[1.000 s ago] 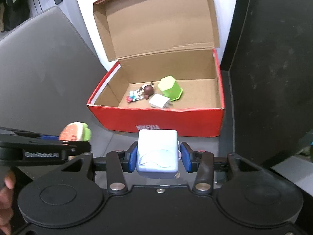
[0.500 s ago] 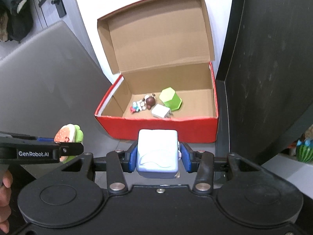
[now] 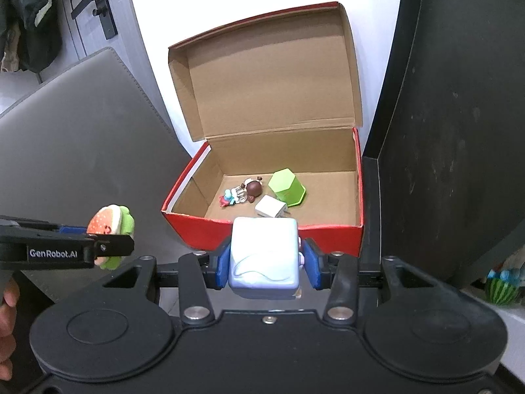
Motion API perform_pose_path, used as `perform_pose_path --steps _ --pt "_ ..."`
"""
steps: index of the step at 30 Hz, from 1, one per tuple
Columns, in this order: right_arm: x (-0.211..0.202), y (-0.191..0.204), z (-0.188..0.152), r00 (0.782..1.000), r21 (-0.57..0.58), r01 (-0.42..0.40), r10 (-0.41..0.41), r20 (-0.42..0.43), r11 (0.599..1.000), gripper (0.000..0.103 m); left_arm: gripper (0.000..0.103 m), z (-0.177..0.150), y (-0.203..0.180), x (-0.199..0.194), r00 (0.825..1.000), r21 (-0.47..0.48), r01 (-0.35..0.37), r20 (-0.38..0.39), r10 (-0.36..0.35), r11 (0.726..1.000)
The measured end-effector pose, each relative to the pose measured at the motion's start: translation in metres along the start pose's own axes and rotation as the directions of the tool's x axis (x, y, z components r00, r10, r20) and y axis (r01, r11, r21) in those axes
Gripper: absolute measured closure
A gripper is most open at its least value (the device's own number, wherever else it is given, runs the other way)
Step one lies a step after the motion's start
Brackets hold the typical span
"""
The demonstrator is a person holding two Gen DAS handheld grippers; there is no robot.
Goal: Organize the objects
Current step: 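Lift the burger and lavender cube and carry both over the shoebox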
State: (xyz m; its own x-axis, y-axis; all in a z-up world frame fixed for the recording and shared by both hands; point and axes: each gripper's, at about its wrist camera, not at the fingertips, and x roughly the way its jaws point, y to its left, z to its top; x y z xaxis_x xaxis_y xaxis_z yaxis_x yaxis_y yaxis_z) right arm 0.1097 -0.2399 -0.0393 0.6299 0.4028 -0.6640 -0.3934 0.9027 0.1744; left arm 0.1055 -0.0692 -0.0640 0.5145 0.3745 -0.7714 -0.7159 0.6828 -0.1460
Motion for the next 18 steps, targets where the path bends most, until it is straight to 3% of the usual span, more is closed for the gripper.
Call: perform_pose_path --steps 18 --pt "0.022 -0.016 0.06 0.999 -0.053 0.021 -0.018 0.046 0.998 0.059 0.061 0.067 0.007 0.019 0.999 0.032 -0.041 0.026 0.04 0.999"
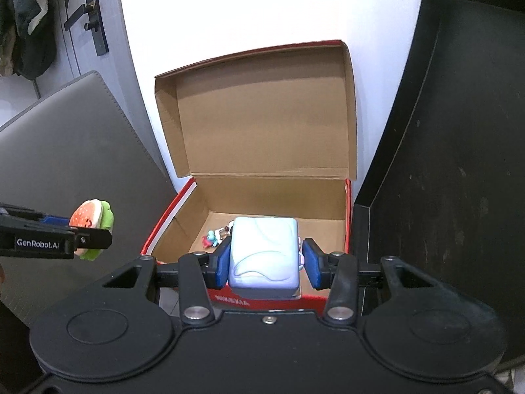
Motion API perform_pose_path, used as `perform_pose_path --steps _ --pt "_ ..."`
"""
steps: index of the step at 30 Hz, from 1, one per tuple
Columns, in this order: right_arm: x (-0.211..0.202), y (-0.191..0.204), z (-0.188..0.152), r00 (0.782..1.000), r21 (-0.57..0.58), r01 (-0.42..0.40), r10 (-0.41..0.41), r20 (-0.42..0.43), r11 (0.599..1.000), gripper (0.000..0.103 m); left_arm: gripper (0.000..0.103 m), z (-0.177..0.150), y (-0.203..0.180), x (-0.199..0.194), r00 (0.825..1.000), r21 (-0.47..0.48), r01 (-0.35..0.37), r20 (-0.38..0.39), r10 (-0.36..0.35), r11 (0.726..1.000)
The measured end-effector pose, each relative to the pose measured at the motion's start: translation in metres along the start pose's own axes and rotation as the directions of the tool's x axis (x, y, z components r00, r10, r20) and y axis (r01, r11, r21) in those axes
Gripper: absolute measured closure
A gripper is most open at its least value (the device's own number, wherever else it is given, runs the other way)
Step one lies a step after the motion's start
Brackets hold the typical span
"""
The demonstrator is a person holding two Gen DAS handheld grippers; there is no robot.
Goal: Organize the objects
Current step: 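Lift the burger and lavender cube and carry both over the shoebox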
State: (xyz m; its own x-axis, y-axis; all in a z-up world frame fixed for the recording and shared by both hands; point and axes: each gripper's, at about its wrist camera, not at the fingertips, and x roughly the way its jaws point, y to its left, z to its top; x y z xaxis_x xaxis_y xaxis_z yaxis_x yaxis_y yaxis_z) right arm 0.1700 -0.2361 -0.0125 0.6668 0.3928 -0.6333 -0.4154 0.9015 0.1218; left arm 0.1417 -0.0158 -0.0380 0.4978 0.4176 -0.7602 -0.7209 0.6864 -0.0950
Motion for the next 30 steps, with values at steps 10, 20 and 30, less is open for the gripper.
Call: perform_pose_path --steps 10,20,30 --pt "0.038 -0.008 0.024 1.0 -0.015 0.001 -0.001 -0.007 1.0 0.059 0.061 0.031 0.001 0.042 0.999 0.018 -0.027 -0.035 0.028 0.999" --pt "0.086 -0.024 0.044 1.0 -0.041 -0.012 0.011 -0.027 0.999 0.059 0.061 0.049 -0.006 0.092 0.995 0.052 -0.048 -0.085 0.052 0.998" --pt "0.123 -0.037 0.028 0.996 0.013 -0.073 0.073 -0.042 0.997 0.059 0.061 0.06 -0.012 0.15 0.982 0.091 -0.096 -0.156 0.109 0.991"
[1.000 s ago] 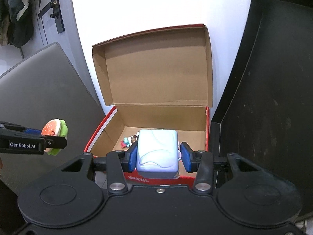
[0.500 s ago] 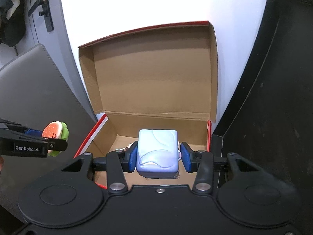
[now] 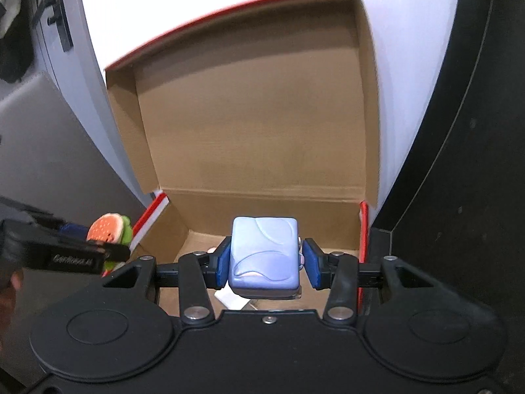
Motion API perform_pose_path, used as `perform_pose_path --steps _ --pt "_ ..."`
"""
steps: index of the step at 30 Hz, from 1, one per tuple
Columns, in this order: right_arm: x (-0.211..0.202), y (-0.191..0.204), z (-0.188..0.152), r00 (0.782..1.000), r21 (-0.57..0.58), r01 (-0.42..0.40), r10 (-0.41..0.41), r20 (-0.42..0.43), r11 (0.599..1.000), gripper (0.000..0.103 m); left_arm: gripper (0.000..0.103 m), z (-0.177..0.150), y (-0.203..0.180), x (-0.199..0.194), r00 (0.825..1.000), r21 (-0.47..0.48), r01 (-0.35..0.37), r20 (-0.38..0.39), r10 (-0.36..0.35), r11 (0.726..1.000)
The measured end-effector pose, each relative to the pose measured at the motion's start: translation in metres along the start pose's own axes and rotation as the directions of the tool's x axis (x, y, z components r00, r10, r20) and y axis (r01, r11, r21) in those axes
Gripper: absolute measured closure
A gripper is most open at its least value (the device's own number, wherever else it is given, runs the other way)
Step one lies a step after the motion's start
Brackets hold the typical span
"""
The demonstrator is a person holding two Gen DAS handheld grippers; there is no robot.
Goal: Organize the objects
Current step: 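Lift the burger and lavender cube and carry both over the shoebox, then open left tool to drop the burger while right tool releases the lavender cube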
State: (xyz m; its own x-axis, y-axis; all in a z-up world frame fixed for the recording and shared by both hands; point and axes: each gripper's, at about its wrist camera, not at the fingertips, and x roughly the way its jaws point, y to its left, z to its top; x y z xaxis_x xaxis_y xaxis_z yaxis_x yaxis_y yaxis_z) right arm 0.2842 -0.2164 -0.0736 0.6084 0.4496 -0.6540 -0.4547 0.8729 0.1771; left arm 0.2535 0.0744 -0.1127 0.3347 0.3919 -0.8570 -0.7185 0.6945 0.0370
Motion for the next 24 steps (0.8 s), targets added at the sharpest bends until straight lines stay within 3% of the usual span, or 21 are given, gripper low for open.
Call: perform_pose_path --steps 12,24 --pt "0.015 0.004 -0.005 1.0 0.01 -0.026 0.026 -0.005 1.0 0.059 0.061 0.01 -0.011 0.064 0.994 0.032 -0.049 -0.1 0.052 0.998" --pt "0.013 -0.012 -0.003 1.0 0.051 0.008 -0.009 0.011 0.999 0.059 0.06 0.002 -0.037 0.119 0.969 0.089 -0.053 -0.238 0.073 0.995"
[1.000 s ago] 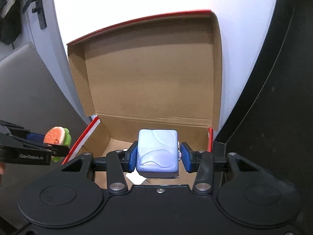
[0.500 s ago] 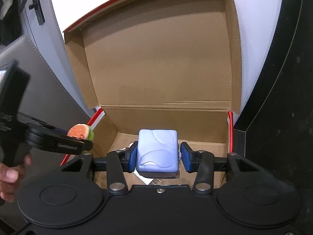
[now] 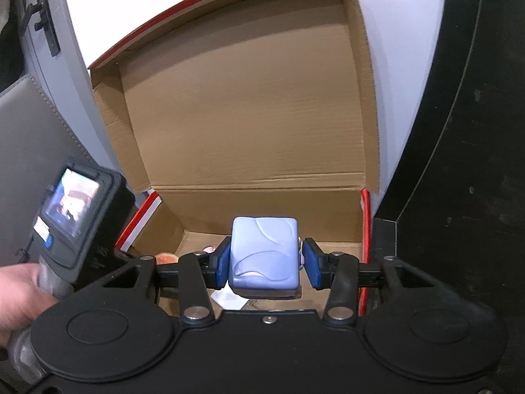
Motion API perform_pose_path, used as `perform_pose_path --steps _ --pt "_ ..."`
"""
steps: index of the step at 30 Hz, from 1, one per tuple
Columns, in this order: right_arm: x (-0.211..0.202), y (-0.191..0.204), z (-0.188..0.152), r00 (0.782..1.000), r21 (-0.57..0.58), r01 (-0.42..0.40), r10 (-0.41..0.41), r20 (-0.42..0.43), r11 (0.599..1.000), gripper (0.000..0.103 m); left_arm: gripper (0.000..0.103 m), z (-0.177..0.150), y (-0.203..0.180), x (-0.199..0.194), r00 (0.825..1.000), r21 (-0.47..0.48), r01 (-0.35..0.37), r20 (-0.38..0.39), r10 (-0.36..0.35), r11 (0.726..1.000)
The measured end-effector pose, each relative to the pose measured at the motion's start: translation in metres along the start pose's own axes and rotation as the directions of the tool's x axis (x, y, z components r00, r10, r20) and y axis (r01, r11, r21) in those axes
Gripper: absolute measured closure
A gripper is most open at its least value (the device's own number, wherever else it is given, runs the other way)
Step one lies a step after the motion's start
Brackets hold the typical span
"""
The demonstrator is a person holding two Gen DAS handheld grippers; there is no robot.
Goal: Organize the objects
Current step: 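Open left tool to drop the burger while right tool releases the lavender cube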
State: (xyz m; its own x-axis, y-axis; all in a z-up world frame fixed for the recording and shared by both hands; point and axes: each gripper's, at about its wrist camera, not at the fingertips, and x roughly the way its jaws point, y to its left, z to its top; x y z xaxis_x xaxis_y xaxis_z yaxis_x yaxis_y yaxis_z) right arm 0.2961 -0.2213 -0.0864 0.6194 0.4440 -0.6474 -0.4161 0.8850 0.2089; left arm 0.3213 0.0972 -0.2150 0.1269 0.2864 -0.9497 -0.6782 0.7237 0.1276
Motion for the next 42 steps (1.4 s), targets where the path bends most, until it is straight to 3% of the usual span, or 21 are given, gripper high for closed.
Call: perform_pose_path --steps 5,11,25,35,42 --pt "0.0 -0.004 -0.001 1.0 0.012 0.003 -0.003 0.004 1.0 0.059 0.059 0.004 0.001 0.012 0.999 -0.021 0.021 -0.033 -0.021 1.0" --pt "0.012 0.0 0.001 1.0 -0.027 0.012 -0.012 0.005 1.0 0.059 0.053 0.003 0.011 0.007 0.999 -0.053 0.044 -0.008 -0.045 0.998" --pt "0.067 0.01 0.003 0.993 -0.151 0.084 -0.096 -0.069 0.985 0.059 0.045 -0.019 0.045 -0.057 0.994 -0.06 0.076 0.082 -0.071 0.995" --pt "0.109 0.021 -0.004 0.973 -0.26 0.165 -0.201 -0.116 0.951 0.059 0.043 -0.063 0.063 -0.108 0.99 -0.103 0.097 0.11 -0.085 0.99" --pt "0.129 0.028 -0.011 0.958 -0.325 0.177 -0.238 -0.159 0.929 0.059 0.043 -0.066 0.073 -0.109 0.988 -0.137 0.121 0.115 -0.105 0.983"
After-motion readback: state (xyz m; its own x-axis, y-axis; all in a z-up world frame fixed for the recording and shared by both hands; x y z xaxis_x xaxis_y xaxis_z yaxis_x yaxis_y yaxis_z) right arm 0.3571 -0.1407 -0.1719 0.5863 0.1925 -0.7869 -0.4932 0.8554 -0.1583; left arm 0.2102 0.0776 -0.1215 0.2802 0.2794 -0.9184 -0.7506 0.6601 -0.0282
